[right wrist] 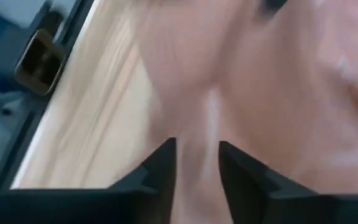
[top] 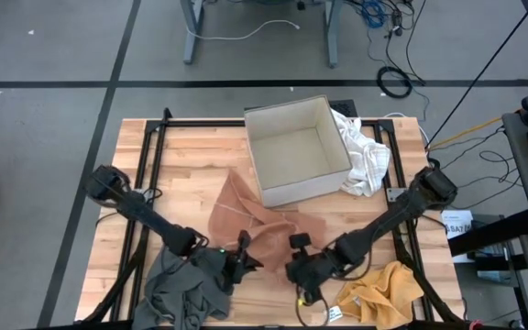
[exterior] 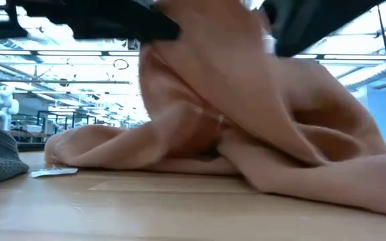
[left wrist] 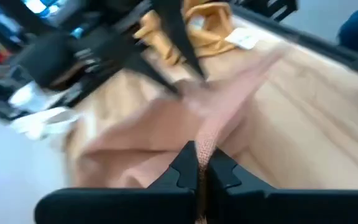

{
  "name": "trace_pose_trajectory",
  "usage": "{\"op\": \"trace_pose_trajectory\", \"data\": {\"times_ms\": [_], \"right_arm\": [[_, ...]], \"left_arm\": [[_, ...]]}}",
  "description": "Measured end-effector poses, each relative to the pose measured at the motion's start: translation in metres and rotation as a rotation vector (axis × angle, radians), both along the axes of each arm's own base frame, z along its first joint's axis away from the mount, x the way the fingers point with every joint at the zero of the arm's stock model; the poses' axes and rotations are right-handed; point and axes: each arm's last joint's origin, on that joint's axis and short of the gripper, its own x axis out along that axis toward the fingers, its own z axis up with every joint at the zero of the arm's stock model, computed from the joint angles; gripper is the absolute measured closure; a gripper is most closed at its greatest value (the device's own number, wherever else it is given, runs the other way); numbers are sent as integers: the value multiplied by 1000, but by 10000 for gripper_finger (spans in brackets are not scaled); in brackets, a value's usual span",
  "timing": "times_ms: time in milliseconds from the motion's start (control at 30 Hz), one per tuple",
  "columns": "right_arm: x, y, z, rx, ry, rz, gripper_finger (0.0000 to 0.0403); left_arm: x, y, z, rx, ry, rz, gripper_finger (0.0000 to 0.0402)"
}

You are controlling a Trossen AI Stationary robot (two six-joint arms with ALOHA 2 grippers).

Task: Fold towel
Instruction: Fold the brown towel

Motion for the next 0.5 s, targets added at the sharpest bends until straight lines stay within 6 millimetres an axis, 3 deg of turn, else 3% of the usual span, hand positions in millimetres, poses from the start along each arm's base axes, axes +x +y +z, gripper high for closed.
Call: {"op": "trace_pose_trajectory", "data": {"times_ms": [233, 367, 500], "right_arm": [[-24, 26, -12, -11, 95, 30, 256], [-19, 35, -23, -13, 60, 68, 267], [-18, 28, -36, -84, 111, 5, 279]], "left_arm": [[-26, -2, 42, -6, -69, 22, 400], [-30, -2, 45, -4, -61, 18, 400], [-31, 0, 40, 7, -16, 48, 400]]}}
